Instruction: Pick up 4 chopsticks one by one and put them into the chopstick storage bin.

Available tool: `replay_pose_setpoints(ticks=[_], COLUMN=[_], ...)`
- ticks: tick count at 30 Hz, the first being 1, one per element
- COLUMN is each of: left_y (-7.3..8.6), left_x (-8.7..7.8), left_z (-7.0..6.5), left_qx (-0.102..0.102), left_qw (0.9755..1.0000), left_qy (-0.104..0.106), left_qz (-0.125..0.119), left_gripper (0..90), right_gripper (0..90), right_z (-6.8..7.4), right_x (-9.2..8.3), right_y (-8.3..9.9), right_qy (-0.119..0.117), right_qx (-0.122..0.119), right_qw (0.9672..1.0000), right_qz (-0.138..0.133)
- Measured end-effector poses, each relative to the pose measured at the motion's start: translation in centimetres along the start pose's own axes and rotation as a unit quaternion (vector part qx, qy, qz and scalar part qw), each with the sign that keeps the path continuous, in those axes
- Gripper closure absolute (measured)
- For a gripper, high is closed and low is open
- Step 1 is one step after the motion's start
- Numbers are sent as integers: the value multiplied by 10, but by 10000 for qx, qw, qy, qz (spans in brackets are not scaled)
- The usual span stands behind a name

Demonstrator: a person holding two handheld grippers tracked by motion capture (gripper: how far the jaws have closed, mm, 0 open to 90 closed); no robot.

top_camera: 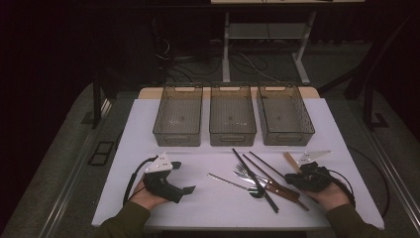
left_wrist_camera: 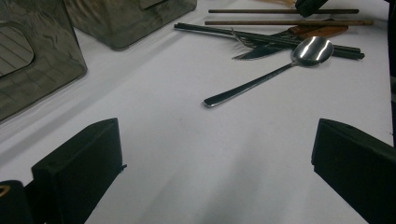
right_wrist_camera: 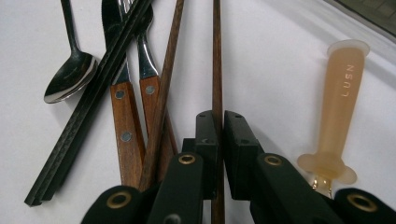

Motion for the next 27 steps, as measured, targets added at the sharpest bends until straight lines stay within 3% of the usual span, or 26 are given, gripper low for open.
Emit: replay_pose_setpoints(ticks=[11,27], left_y=[0,0], left_x=[2,1], left_z=[1,1], left_qx=[-11,-61], left_qw=[10000,10000], left_qy=[-27,-31], left_qz=[-4,6], left_gripper=[7,1], right_gripper=[844,844], right_z=[0,17], right_x=[-9,-20], right_y=[-6,-23], right_qy=[-118,-483], right_qx=[27,56], right_qw=[9998,9977], right_qz=[-172,-464])
Point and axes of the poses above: each handheld gripper's, and its own axes: x roughly forward along the jaws, y roughly out of its underside, z roughly to its left, the point moved 10 cm from there along x, roughly forward along the jaws, and after that the axes turned 15 degrees about x, right-handed, at the moved point
